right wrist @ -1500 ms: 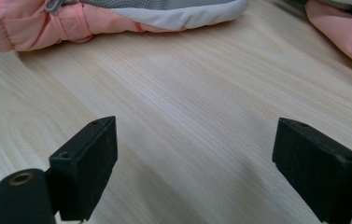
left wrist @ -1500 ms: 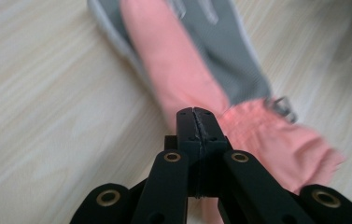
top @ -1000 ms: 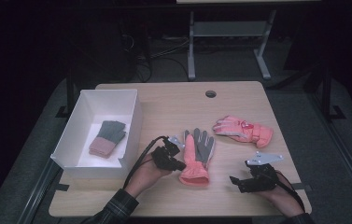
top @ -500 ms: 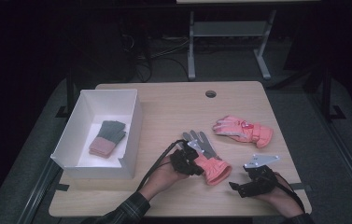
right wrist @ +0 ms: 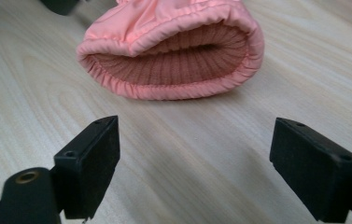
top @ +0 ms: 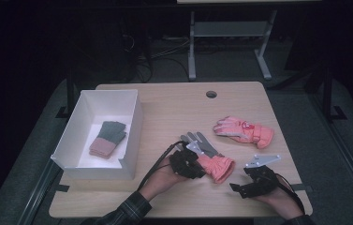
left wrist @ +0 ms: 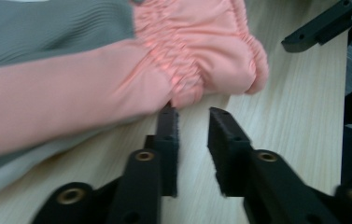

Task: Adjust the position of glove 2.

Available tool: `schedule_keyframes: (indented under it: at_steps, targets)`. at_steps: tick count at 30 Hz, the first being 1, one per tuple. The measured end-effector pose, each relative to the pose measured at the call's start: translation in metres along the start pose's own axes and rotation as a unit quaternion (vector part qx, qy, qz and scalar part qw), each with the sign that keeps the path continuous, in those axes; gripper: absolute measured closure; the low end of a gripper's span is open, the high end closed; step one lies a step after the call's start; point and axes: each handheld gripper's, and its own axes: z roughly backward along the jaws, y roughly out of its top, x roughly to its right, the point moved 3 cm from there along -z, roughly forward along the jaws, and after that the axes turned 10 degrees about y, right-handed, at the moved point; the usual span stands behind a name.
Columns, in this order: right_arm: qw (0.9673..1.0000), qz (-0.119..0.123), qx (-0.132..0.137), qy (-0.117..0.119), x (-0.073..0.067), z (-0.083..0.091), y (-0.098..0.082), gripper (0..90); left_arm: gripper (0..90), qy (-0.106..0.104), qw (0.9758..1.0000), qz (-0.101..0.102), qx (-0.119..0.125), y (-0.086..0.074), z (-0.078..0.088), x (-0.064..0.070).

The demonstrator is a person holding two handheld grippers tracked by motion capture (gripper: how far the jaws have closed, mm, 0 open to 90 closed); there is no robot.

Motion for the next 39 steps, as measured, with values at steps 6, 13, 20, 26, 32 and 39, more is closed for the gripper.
schedule_keyframes:
  at_steps: [6, 13, 20, 26, 32, 39]
  targets:
    - [0.9999, 0.008, 0.006, 0.010, 0.002, 0.004, 0.000, 29.5, 46.6, 0.012, 0.9997, 0.010, 0.021, -0.020, 0.014, -0.006]
    - [0.9999, -0.001, 0.004, 0.011, 0.005, 0.010, 0.000, 45.9, 28.8, 0.041, 0.9984, 0.005, 0.038, -0.044, 0.030, -0.010]
    - [0.9998, -0.001, -0.004, 0.021, 0.006, 0.011, 0.002, 56.0, 22.2, 0.057, 0.9971, 0.002, 0.049, -0.059, 0.040, -0.011]
    - [0.9998, 0.001, 0.004, 0.021, 0.013, 0.015, 0.006, 63.3, 18.0, 0.074, 0.9958, 0.005, 0.053, -0.070, 0.046, -0.012]
    - [0.9993, 0.009, 0.034, 0.013, 0.026, 0.025, 0.015, 71.7, 18.0, 0.080, 0.9956, -0.001, 0.047, -0.073, 0.045, -0.012]
    - [0.9991, 0.006, 0.040, 0.014, 0.034, 0.027, 0.028, 69.1, 18.0, 0.084, 0.9954, 0.003, 0.047, -0.073, 0.044, -0.017]
